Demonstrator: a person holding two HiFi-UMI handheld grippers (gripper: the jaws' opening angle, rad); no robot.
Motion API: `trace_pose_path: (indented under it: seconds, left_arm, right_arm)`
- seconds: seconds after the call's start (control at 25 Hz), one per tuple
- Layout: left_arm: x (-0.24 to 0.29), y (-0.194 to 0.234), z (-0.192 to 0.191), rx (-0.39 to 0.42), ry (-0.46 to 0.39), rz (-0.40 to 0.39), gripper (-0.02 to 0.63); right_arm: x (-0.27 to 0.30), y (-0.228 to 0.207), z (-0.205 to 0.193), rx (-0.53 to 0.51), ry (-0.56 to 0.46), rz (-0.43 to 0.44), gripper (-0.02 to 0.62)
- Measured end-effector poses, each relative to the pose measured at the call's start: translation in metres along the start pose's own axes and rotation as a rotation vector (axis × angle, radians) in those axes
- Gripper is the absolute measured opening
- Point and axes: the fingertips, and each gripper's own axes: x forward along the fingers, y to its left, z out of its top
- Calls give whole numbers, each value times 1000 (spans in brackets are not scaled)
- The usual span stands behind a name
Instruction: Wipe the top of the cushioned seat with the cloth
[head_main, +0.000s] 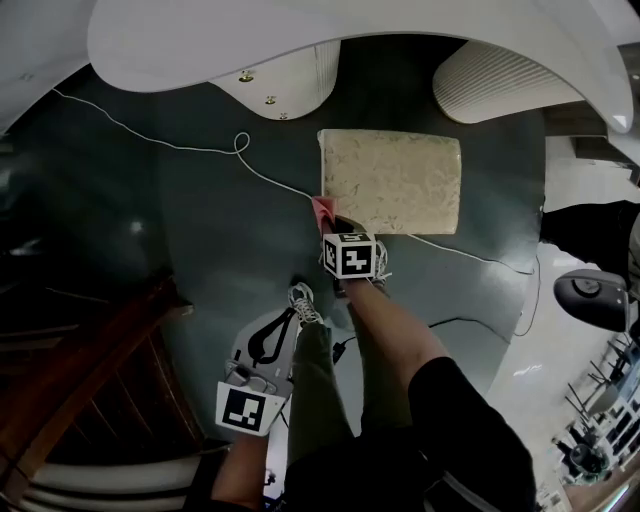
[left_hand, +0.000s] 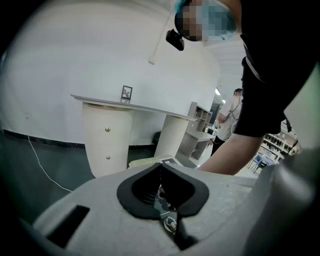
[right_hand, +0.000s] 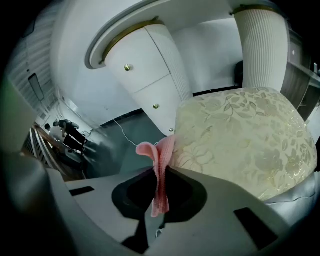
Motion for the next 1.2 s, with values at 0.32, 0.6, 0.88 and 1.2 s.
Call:
trace_pose_path:
  seconds: [0.32, 0.6, 0.88, 1.2]
  left_arm:
    - [0, -1, -2, -1, 5, -10, 18]
    - [25, -25, 7, 5, -10, -65, 18]
    - [56, -47, 15, 16, -2, -110, 18]
    - [98, -71, 27, 30, -1, -153, 18]
  right_arm:
    - [1, -16, -5, -66, 23, -52, 26]
    - [-30, -66, 0, -30, -10, -100, 26]
    - [-80, -168, 4, 11, -19, -228, 26]
    - [-133, -272, 4, 59, -26, -374, 26]
